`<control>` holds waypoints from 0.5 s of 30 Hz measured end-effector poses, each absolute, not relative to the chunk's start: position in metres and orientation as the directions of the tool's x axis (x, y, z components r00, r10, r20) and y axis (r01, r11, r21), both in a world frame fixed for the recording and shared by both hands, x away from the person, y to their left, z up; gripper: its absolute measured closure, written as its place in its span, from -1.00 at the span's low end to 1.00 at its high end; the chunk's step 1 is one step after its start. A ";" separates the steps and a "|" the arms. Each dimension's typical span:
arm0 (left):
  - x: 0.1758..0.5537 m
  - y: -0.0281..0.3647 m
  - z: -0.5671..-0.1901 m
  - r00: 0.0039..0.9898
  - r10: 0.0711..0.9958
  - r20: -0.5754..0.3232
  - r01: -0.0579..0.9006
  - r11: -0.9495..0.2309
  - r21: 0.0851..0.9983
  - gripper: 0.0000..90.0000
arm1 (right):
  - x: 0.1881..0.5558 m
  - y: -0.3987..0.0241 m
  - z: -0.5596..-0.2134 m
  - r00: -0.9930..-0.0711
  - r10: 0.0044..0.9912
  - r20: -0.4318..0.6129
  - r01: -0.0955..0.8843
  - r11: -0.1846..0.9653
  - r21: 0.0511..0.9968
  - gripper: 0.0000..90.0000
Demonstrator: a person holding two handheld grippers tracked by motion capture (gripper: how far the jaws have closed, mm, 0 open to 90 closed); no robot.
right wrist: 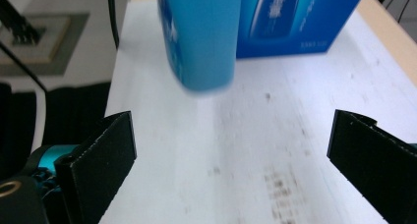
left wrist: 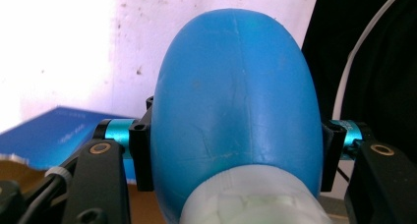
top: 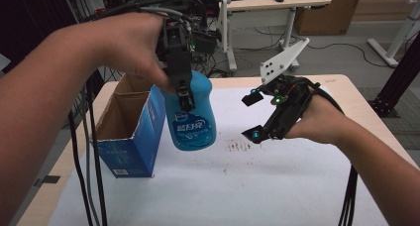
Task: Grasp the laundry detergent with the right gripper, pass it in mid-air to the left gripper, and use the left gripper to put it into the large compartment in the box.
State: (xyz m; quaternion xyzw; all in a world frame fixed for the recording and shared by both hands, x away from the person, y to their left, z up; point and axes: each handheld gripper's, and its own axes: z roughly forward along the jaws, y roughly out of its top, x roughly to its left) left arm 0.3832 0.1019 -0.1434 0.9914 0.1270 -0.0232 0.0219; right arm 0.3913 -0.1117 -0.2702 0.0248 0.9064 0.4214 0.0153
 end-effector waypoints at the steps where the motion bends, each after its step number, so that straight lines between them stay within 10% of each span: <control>1: 0.384 0.105 -0.139 0.965 0.259 -0.051 0.261 -0.965 0.038 -0.15 | 0.391 -0.113 -0.267 -0.998 0.061 -0.005 0.036 0.658 0.752 -0.94; 15: 0.402 0.181 -0.100 0.816 0.567 -0.109 0.576 -0.814 0.076 -0.15 | 0.392 -0.132 -0.239 -0.996 0.049 -0.072 0.001 0.835 0.550 -0.99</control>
